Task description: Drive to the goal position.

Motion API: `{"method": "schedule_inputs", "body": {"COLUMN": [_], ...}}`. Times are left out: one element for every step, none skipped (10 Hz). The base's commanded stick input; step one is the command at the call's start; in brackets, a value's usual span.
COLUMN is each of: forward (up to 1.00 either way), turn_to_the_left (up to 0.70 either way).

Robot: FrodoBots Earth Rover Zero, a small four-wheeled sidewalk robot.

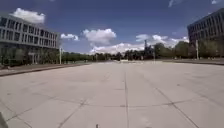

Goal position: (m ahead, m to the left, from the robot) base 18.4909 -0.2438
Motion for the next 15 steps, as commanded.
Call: {"method": "schedule_inputs", "body": {"forward": [0.70,0.70,0.70,0.70,0.70,0.70,0.70,0.70,0.70,0.70,0.70,0.70,0.70,0.70,0.70], "turn_to_the_left": [0.00,0.00,0.00,0.00,0.00,0.00,0.00,0.00,0.00,0.00,0.00,-0.06,-0.29,-0.35,-0.35]}}
